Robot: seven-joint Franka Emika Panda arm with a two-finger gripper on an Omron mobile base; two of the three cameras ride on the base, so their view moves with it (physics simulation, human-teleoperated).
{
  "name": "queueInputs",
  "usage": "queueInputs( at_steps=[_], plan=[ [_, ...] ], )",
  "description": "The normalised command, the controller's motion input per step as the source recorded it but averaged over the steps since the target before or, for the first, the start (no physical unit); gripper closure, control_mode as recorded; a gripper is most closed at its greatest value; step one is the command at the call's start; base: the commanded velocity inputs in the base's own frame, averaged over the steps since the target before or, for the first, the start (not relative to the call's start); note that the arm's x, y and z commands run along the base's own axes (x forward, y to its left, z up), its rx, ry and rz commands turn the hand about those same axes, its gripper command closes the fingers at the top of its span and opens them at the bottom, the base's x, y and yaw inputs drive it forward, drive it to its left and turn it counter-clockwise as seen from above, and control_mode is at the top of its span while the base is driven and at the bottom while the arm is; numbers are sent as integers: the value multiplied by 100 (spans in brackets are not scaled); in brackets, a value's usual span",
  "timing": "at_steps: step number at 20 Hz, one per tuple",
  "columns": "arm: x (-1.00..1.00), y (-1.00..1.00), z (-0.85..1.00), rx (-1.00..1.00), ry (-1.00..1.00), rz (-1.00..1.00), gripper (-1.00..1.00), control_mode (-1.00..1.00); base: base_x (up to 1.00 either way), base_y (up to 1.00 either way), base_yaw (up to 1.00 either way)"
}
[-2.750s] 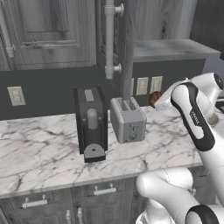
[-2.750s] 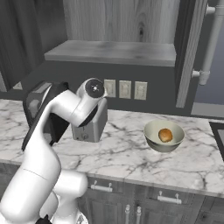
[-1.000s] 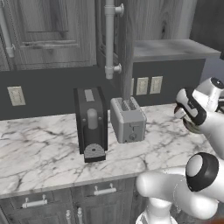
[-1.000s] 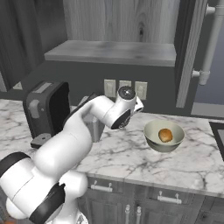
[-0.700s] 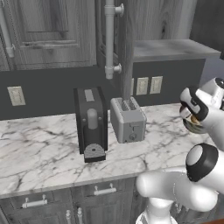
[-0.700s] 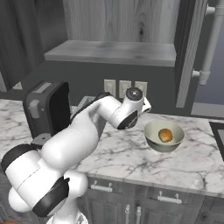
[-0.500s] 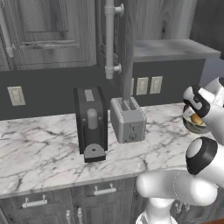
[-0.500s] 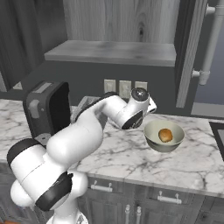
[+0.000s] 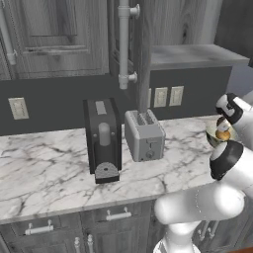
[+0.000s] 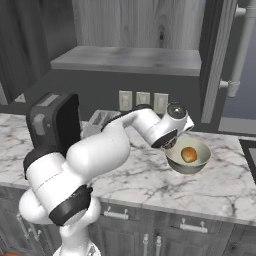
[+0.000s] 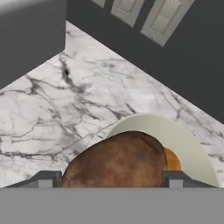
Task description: Pick the potatos from the cabinet and place them in one bowl. Pick the mango from the sink and place it in the other bowl.
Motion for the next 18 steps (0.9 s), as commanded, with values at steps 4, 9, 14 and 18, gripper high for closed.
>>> queueInputs(
  at_steps=[4,9,14,18],
  plan=[
    [41,-31,-26,0,2,0,100,-100,0,0,0],
    [45,-24,-27,0,3,0,100,-100,0,0,0],
    [11,-33,-12,0,0,0,100,-100,0,0,0],
    [0,-38,-9,0,0,0,100,-100,0,0,0]
  ],
)
